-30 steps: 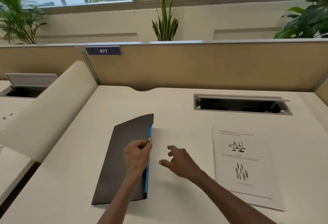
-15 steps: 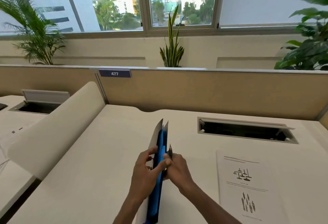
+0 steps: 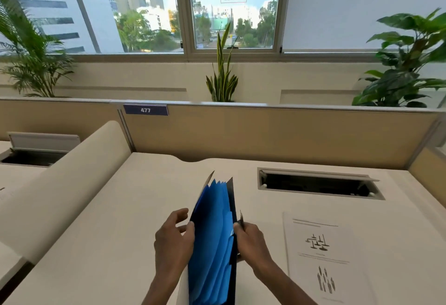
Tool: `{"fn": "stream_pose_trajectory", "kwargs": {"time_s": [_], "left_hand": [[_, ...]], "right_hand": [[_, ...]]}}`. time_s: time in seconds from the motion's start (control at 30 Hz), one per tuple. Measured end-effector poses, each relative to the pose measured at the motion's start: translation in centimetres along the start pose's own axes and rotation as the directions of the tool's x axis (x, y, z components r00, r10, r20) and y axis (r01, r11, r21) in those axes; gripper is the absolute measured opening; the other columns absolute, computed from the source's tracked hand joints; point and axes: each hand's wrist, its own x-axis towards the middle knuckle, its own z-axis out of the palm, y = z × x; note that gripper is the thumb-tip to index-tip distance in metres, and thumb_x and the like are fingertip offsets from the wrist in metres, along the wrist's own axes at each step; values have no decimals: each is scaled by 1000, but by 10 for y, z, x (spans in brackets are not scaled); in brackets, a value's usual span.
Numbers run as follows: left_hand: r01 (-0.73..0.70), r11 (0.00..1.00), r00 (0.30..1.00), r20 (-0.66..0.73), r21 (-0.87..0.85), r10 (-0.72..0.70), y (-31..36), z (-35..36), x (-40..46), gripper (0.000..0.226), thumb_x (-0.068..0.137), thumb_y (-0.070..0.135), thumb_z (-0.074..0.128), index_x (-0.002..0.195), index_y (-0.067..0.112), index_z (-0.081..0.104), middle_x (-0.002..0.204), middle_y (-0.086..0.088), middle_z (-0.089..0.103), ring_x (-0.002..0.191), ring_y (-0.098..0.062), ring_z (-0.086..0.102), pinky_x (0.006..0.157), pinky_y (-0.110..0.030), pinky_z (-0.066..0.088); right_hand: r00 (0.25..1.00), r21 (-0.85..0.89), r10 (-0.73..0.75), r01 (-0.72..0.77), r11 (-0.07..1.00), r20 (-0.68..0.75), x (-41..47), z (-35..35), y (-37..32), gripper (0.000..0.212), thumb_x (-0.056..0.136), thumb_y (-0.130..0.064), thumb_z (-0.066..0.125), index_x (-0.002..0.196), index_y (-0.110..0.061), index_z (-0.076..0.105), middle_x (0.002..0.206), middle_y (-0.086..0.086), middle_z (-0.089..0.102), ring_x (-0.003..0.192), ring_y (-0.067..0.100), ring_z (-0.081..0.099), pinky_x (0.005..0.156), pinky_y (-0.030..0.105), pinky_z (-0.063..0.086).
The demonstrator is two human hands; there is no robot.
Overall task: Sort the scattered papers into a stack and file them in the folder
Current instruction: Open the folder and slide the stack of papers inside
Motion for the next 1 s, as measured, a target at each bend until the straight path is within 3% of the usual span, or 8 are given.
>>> {"fn": "stream_pose_trajectory", "kwargs": {"time_s": [0.13, 0.27, 0.4, 0.53, 0.67, 0.77, 0.87, 1.0], "left_hand": [[-16, 996, 1000, 18, 89, 15, 6, 2, 2, 30, 90, 18, 62, 117, 26, 68, 105, 8, 75, 72, 4, 62, 64, -12, 39], [-49, 990, 997, 63, 134, 41, 14, 11, -5, 29, 88, 15, 62, 114, 22, 72, 103, 6, 76, 76, -6, 67, 67, -13, 41], [-86, 984, 994, 82, 155, 74, 20, 27, -17, 26, 87, 14, 62, 109, 19, 75, 99, 4, 77, 72, -3, 66, 61, -7, 38], [-92, 983, 990, 124, 161, 72, 25, 43, -25, 28, 87, 13, 61, 110, 18, 75, 99, 1, 77, 74, -6, 68, 62, -11, 43], [-62, 991, 992, 120, 117, 48, 27, 56, -30, 25, 86, 14, 63, 106, 20, 76, 90, 8, 73, 74, -1, 66, 58, -10, 42], [-70, 991, 990, 127, 116, 55, 27, 64, -34, 24, 86, 14, 65, 107, 19, 75, 94, 7, 74, 77, -2, 67, 61, -10, 44], [-47, 994, 993, 112, 100, 35, 27, 70, -36, 23, 86, 13, 67, 107, 17, 75, 92, 9, 72, 78, -3, 66, 62, -8, 43], [-16, 996, 996, 87, 93, 8, 28, 77, -38, 21, 85, 13, 68, 105, 18, 75, 90, 11, 70, 76, 3, 63, 60, -6, 40]], "right_hand": [[993, 27, 48, -45, 999, -110, 1, -15, 14, 25, 101, -30, 40, 99, -15, 60, 92, 10, 69, 81, 24, 70, 66, 44, 62], [991, -29, 31, -35, 999, -132, 4, -36, 27, 23, 97, -28, 51, 114, -13, 55, 97, 7, 67, 76, 23, 71, 61, 35, 62], [1000, -110, 2, 0, 994, 19, 9, -60, 40, 56, 84, -40, 68, 132, -21, 45, 113, 2, 63, 87, 17, 69, 60, 24, 57], [992, -320, 63, -24, 947, 110, 13, -89, 61, 84, 75, -44, 78, 143, -25, 34, 139, 5, 50, 117, 20, 56, 89, 31, 52], [989, -419, 95, -135, 898, -116, 14, -130, 92, 72, 82, -37, 73, 140, -13, 39, 141, 13, 47, 128, 26, 48, 100, 34, 42], [920, -513, 128, -318, 798, -371, 8, -165, 117, 64, 85, -39, 67, 132, -5, 40, 132, 19, 48, 122, 35, 46, 97, 38, 43], [802, -457, 237, -525, 718, -549, 2, -195, 139, 77, 82, -47, 69, 134, -2, 34, 134, 23, 43, 125, 39, 40, 96, 44, 45], [722, -386, 384, -654, 650, -576, 2, -214, 161, 105, 70, -59, 76, 139, 1, 25, 139, 26, 38, 129, 41, 36, 100, 49, 41]]}}
